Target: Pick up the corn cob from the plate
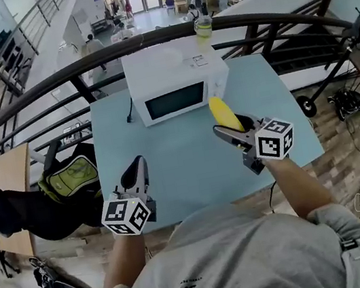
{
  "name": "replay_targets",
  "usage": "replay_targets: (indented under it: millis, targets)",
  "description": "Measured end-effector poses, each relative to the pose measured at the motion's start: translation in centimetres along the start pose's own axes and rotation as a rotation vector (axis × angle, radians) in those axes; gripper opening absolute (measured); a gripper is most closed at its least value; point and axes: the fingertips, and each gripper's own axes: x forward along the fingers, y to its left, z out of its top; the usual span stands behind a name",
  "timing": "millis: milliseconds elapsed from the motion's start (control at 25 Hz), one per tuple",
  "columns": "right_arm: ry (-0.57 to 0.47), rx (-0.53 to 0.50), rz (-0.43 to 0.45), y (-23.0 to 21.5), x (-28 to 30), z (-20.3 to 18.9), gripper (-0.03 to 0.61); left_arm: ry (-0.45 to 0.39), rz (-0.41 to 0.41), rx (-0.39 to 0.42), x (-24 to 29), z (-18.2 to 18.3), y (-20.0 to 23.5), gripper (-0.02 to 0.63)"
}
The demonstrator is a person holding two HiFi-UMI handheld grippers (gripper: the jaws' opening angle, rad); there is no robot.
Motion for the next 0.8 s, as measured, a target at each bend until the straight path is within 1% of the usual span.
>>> replay_targets:
  millis: [160, 360, 480, 600, 800]
  targets:
    - [0.068, 0.031, 0.017, -1.8, -0.5, -3.2, 0.278, 0.061, 0.038, -0.017, 0.8, -3.9, -1.5, 0.008]
    - [0.145, 0.080, 0.025, -4.1, -0.5, -7.5, 0.278, 0.139, 0.047, -0.046, 1.9, -8.1, -3.1, 0.008]
    - [0.189, 0.102, 0.024, -5.0, -0.4, -9.9, 0.278, 0.175, 0.044, -0.084, 2.1, -10.3, -3.6, 0.008]
    - [0.237, 0.124, 0.022, -5.5, -0.3, -12.4, 0.278, 0.213, 0.051, -0.106, 2.1, -12.1, -3.6, 0.008]
    - [0.312, 0.170, 0.022, -5.2, -0.4, -16.5, 0.278, 0.257, 0.052, -0.100, 1.9, -13.7, -3.6, 0.008]
